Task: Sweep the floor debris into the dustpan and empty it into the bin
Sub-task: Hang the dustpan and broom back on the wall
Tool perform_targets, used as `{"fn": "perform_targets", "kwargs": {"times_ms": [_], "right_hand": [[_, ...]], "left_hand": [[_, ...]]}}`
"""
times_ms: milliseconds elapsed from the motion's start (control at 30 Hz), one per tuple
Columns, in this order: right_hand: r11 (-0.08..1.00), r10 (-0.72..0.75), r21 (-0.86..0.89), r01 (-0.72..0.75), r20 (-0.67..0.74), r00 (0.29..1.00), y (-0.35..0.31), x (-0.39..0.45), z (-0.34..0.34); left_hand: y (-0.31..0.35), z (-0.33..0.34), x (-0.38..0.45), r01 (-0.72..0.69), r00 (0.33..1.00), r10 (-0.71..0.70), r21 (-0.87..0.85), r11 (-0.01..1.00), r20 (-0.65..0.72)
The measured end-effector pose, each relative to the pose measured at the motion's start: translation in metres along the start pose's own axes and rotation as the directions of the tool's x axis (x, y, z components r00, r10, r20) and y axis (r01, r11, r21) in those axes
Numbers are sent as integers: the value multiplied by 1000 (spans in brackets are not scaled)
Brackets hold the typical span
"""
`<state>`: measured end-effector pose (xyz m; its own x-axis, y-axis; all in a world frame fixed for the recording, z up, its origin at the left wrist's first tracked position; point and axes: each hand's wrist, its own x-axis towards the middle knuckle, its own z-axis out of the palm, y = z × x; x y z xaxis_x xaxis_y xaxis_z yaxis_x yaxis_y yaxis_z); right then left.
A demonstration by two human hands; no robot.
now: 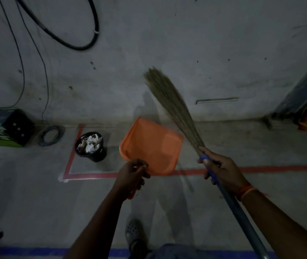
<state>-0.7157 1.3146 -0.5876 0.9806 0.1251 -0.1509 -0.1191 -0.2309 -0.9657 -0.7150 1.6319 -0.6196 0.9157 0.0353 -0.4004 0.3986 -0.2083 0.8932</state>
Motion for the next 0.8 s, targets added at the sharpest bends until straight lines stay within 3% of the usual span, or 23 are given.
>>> {"fn": "perform_targets", "kwargs": {"times_ms": [367, 567, 800], "right_hand": [[1000, -19, -1, 18, -13, 1000, 20, -31, -172], [1000, -21, -17, 21, -48, 999, 37, -8, -246], [997, 41, -58, -46, -88, 995, 40, 43, -350]], "left_hand": [[47, 189, -13, -3, 995, 7, -36, 999, 104], [87, 249, 31, -41, 982, 24, 86, 995, 189], [136, 344, 110, -32, 968, 6, 100, 995, 249]]}}
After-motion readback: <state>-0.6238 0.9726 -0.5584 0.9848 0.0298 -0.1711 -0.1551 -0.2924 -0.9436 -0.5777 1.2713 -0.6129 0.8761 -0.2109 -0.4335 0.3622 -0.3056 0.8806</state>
